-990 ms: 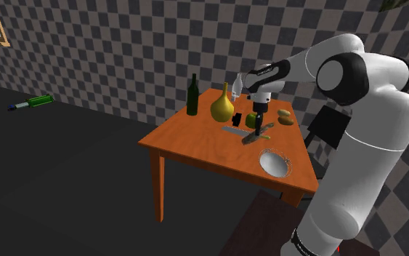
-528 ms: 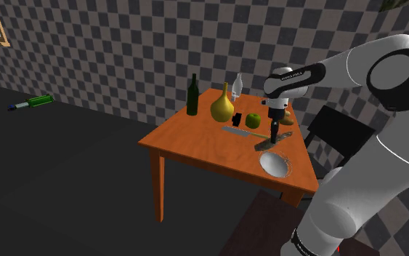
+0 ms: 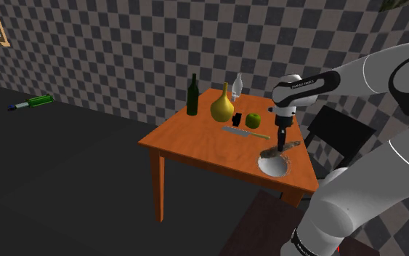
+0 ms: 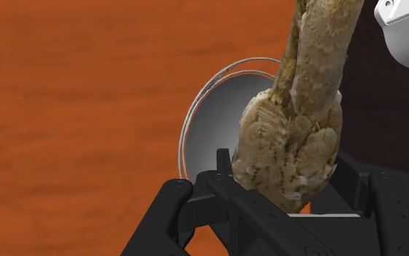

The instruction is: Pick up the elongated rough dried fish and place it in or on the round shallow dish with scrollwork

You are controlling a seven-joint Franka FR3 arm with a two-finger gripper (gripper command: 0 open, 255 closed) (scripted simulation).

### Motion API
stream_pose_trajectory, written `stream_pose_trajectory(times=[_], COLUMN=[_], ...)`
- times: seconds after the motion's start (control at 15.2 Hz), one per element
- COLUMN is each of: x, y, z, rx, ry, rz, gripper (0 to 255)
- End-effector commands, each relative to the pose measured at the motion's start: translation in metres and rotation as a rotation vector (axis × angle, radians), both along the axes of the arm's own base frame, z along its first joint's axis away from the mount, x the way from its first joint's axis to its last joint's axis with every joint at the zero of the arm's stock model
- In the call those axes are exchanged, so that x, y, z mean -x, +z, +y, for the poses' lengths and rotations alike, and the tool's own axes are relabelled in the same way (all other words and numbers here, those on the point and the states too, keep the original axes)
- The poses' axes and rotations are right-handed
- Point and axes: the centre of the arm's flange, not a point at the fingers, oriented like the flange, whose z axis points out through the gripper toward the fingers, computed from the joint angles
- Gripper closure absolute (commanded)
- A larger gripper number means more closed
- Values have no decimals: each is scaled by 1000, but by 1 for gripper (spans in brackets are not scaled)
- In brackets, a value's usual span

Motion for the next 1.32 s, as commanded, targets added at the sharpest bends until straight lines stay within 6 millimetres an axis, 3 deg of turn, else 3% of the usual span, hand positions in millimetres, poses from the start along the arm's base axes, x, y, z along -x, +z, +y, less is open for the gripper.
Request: stream_pose_trajectory(times=[0.0, 0.53, 0.99, 1.06, 1.25], x=[1, 1, 1, 1, 1], y=[-11, -51, -51, -51, -51], z=[1, 1, 1, 1, 0], rx=[0, 0, 0, 0, 0], ry=[0, 0, 0, 0, 0], rz=[-1, -1, -1, -1, -1], gripper=[255, 255, 255, 0, 0])
